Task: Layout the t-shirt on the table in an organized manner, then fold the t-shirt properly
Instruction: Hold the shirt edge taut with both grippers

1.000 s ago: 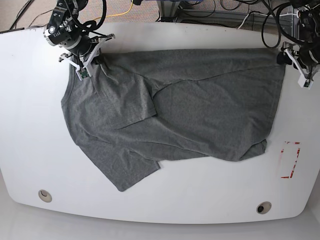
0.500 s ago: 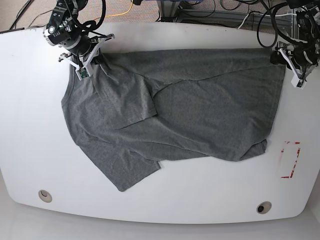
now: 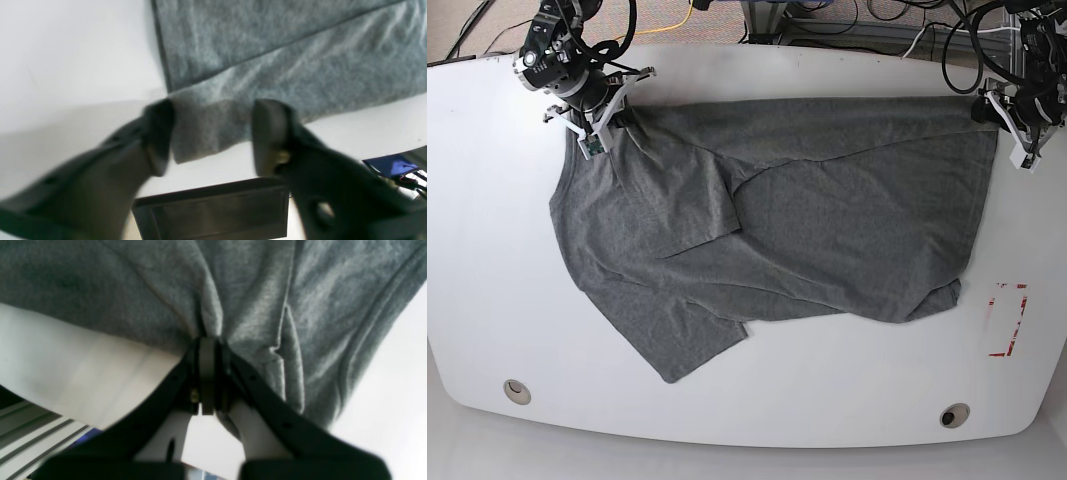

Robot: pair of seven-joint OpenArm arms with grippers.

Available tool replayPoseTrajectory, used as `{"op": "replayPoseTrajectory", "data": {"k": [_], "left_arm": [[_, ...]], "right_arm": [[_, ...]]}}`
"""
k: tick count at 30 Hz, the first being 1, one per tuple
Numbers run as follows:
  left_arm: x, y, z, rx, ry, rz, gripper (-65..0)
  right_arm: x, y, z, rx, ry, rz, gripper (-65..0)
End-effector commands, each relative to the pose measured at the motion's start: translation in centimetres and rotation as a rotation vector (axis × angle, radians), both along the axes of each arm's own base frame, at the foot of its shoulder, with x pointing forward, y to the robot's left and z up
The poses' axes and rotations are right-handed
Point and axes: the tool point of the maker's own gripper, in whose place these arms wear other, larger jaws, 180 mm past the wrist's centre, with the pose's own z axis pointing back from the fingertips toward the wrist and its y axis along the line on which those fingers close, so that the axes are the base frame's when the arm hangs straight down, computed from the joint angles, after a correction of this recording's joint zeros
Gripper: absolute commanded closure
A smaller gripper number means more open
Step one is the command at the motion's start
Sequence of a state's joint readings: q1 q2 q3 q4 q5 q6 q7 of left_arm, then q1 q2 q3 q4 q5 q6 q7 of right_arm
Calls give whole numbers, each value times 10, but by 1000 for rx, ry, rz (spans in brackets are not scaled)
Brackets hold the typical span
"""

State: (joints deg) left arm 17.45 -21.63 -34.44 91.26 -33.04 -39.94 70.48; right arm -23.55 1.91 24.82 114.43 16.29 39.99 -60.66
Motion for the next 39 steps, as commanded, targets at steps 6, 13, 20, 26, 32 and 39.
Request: {"op": "replayPoseTrajectory", "data": {"k": [6,13,20,26,32,39], "left_arm": [[2,16,5,92,14,-17,-235],[2,11,2,92,27,-39,-236],[2,12,3,94,24,-35,-338],[2,12,3,95,23,-36,-401],[2,12,3,94,23,-36,-401],[3,10,2,89,26,-42,-379]], "right_arm": [[5,-1,8,-1,-35,3,0],[6,-1,8,-1,-36,3,0],[7,-1,8,-1,-38,3,0],[6,-1,8,-1,-36,3,0],[5,-1,8,-1,-35,3,0],[5,-1,8,-1,-35,3,0]]}}
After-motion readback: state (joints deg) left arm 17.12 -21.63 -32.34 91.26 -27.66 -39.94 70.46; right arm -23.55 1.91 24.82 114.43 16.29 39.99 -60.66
